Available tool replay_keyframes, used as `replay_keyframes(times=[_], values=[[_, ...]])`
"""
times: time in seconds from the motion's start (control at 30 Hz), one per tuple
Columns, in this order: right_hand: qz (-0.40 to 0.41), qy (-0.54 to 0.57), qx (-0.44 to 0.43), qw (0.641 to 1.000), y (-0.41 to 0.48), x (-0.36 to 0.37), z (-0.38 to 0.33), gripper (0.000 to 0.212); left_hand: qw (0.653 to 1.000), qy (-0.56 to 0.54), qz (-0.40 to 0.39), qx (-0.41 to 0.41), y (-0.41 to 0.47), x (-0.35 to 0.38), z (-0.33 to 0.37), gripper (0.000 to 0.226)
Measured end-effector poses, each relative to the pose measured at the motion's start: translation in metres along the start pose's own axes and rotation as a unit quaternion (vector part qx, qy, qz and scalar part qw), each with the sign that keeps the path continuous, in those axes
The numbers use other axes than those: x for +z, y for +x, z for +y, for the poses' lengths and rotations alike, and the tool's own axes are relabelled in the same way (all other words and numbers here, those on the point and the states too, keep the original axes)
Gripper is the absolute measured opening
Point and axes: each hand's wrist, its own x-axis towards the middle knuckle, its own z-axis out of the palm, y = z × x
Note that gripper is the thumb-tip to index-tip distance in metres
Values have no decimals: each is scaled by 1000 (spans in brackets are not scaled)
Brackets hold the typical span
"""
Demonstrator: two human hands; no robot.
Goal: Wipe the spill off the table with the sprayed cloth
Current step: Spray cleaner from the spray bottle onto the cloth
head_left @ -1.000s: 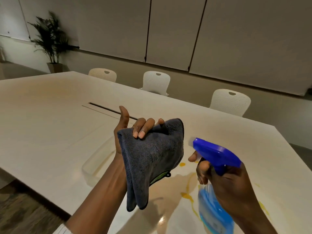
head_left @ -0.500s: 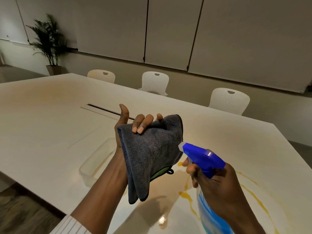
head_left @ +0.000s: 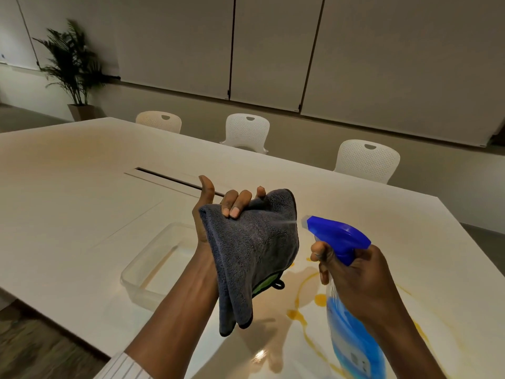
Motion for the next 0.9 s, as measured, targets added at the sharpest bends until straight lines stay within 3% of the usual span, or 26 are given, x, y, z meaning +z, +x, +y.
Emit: replay_keyframes(times=[0.33,0.9], values=[[17,-22,-5,1000,1,-12,10,104,998,29,54,2,8,-3,-9,83],[56,-40,18,997,2,-54,26,113,1000,11,26,-9,34,2,-48,86]])
